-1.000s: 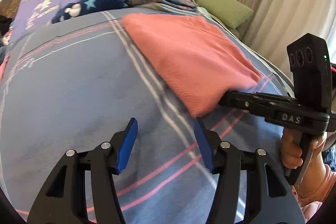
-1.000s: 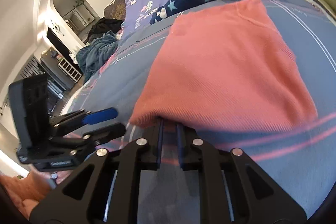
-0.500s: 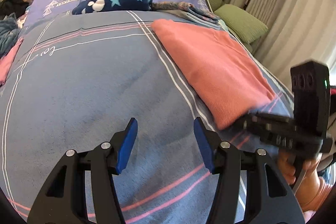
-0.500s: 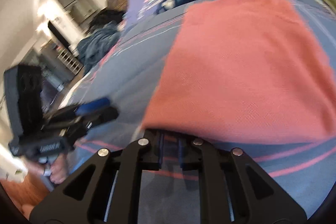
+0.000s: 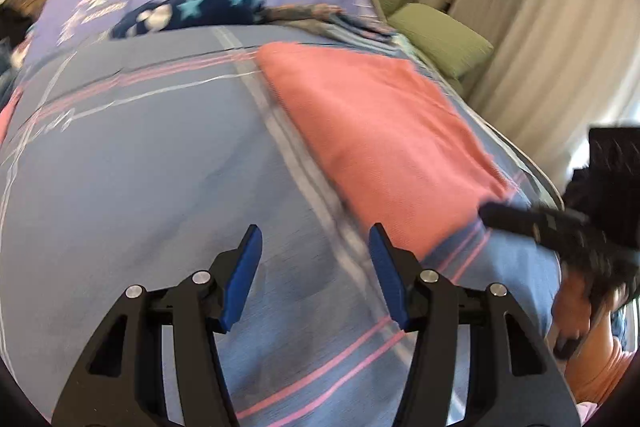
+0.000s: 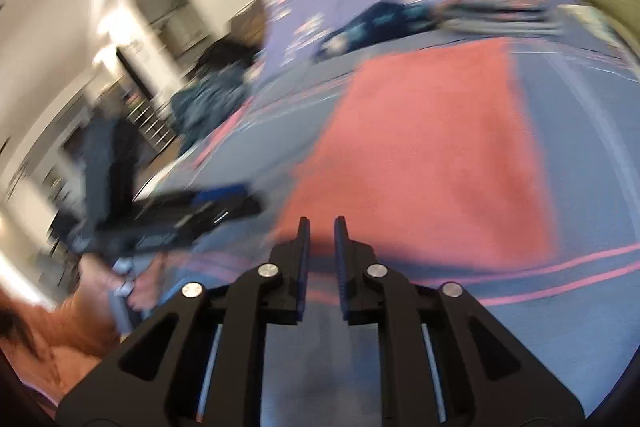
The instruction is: Fold small clothes
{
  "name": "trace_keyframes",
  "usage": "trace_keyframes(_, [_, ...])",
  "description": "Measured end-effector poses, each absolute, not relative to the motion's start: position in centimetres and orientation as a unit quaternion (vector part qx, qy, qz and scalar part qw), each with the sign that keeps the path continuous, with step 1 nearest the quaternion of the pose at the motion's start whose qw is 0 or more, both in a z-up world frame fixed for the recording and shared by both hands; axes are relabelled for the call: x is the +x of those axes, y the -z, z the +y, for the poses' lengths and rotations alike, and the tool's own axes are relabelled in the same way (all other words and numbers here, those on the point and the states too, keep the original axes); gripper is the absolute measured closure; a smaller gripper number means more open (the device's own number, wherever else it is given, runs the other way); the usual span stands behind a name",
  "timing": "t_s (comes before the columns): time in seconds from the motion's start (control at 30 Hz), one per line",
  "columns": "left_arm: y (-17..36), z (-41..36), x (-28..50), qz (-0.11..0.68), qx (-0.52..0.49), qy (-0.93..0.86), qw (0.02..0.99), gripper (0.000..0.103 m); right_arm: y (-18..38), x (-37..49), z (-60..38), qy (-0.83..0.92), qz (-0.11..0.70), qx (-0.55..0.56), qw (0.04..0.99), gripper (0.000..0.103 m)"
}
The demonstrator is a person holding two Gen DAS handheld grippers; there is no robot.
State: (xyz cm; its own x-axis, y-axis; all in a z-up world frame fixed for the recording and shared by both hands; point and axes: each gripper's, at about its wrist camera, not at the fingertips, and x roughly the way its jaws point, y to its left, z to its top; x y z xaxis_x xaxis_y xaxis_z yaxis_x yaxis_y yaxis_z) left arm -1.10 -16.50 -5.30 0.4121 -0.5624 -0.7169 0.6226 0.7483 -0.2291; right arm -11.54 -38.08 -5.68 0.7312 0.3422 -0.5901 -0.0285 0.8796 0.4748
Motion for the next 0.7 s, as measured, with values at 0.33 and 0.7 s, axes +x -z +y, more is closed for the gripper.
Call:
trace_keyframes(0.33, [6.5, -19.0, -2.1, 0.415, 0.093, 0.359, 0.831, 0.035, 6.2, -12.3, -42.5, -0.030, 0.329, 0.250, 0.910, 0.096])
trace_keyframes(0.7, [6.6, -22.2, 1.0, 0.419, 0.053, 0.383, 0.821, 0.092, 7.8, -7.8, -41.1, 0.037, 0.374, 0.195, 0.906, 0.097])
